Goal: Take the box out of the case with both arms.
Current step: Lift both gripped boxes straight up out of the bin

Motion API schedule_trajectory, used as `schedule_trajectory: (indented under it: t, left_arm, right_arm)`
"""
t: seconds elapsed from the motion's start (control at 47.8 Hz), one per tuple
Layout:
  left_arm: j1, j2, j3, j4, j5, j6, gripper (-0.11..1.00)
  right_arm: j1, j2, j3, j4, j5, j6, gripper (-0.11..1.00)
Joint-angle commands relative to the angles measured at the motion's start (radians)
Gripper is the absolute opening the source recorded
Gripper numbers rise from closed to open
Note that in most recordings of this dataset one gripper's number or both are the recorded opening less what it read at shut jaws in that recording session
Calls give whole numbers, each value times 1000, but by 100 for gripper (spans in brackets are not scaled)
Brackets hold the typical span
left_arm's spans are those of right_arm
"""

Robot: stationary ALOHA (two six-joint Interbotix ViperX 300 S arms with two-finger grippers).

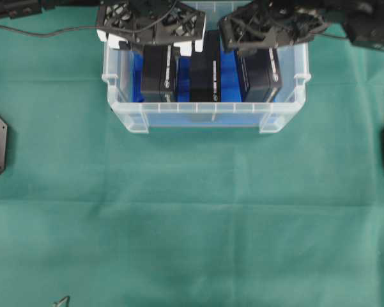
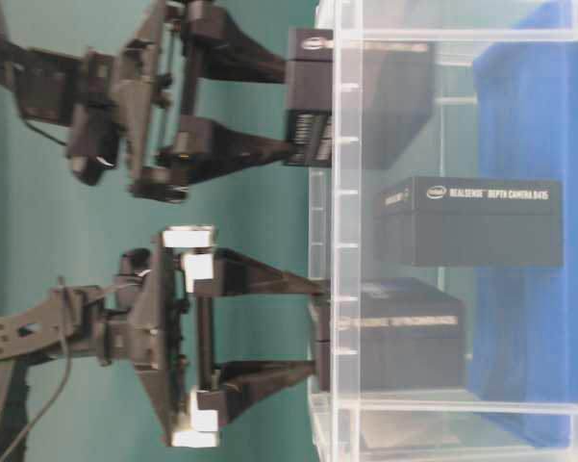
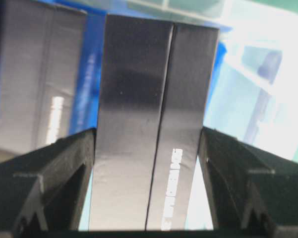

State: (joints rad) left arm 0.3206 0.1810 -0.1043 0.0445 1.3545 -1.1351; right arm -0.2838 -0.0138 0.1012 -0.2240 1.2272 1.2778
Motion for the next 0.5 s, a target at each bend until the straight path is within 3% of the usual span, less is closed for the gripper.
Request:
schedule_trajectory:
  t: [0.0, 0.481]
  left_arm:
    - [-2, -46, -63, 8, 25, 3, 64]
    - [-2, -94, -233, 21, 178, 3, 64]
  right_arm:
    - [2, -44, -49, -8, 17, -2, 67]
    - [18, -44, -215, -8, 187, -40, 67]
